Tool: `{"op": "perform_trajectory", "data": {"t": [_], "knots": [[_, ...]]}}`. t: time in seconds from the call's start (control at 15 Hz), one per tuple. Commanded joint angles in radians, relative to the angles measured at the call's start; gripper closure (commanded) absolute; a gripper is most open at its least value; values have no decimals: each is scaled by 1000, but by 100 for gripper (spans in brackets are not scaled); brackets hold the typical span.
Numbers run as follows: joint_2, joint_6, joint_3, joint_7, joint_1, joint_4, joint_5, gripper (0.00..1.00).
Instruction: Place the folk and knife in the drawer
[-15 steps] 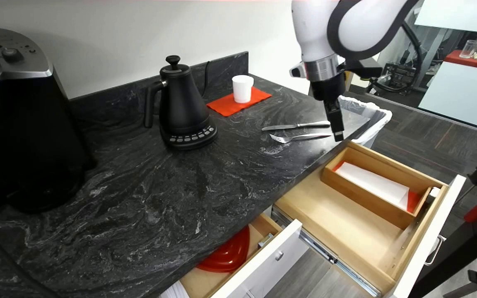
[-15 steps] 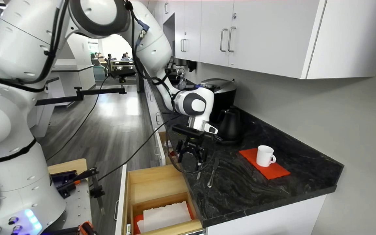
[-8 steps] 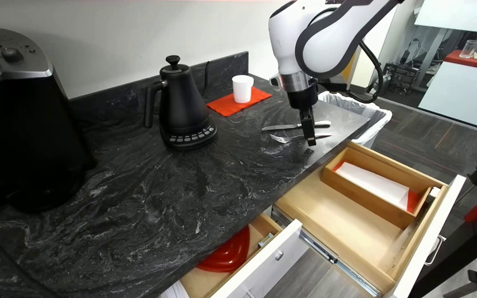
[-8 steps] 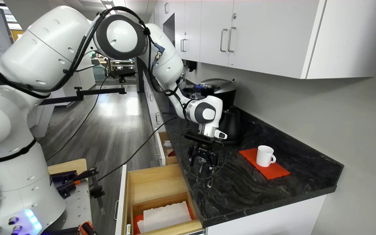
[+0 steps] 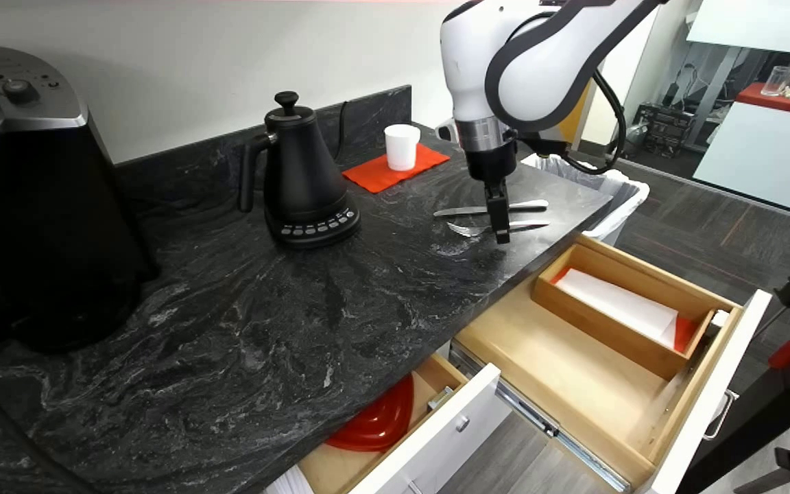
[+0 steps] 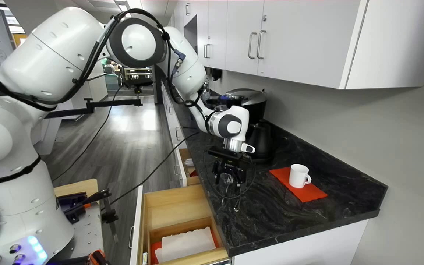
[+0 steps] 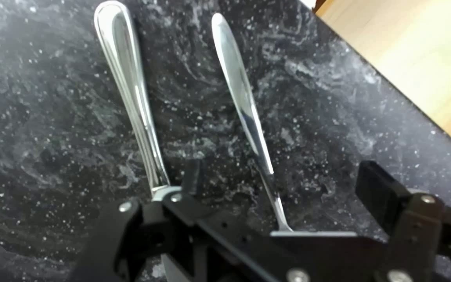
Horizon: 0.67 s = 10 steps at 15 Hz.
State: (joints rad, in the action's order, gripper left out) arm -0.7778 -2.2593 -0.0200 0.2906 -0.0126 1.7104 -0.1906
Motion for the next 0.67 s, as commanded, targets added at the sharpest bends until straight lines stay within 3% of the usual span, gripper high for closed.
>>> {"op": "perform_trajectory", "data": {"t": [0.0,0.47,0.53,0.6], "knots": [[39,-97,-14,45,-18,69,-11,0],[65,-181,-20,81,-48,138,7,0],[69,-192,-21,88,-53,146,8,25],[72,-201,-22,94,-57,153,8,27]]}}
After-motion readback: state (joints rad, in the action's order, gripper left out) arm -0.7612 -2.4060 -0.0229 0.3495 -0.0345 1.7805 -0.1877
